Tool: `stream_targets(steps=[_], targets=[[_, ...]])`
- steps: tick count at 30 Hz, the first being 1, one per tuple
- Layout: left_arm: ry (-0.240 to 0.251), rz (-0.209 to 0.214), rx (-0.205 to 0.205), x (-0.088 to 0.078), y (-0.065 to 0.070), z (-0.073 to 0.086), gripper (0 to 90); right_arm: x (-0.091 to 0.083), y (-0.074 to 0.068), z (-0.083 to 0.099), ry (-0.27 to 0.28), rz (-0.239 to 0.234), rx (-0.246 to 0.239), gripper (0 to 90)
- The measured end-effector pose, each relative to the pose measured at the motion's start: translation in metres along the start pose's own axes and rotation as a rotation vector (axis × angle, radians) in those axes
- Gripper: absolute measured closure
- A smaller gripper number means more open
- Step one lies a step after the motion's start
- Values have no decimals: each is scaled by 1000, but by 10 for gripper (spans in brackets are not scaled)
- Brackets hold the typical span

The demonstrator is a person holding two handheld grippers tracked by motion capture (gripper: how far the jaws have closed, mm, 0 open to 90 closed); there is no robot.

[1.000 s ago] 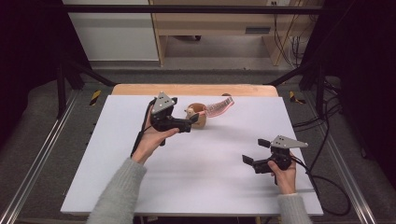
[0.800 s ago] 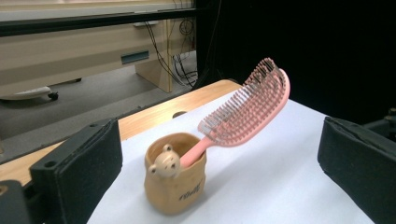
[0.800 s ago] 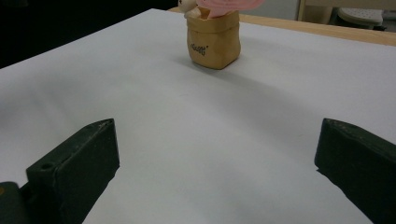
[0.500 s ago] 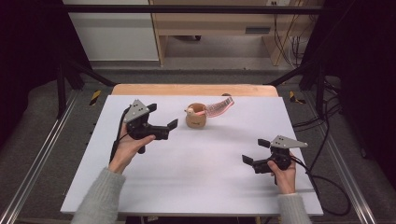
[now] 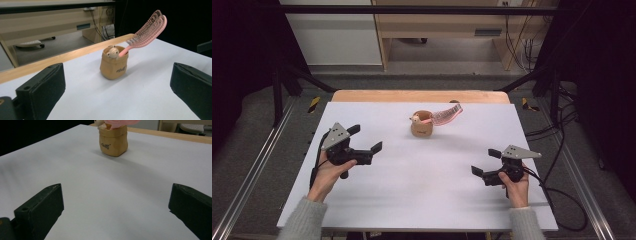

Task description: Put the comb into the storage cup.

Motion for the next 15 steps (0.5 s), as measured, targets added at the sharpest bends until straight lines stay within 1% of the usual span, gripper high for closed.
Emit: stream_targets(steps=[7, 12, 15], targets=[[-11, -12, -14, -13, -6, 25, 0, 0, 0, 0, 2, 2, 3, 4], [-28, -20, -26, -18, -10, 41, 0, 0, 0, 1, 0, -2, 6, 4], [-37, -31, -25, -21, -12, 51, 0, 0, 0, 1, 0, -5, 5, 5]])
Point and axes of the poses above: each handheld gripper's, and its own axes: x roughly forward along the jaws, z roughly out of its underside, y roughly to its right, the point moved 6 cm from there along x, roughly forward along the jaws, and after that the axes turned 3 degrees about x, right-handed, at the moved point
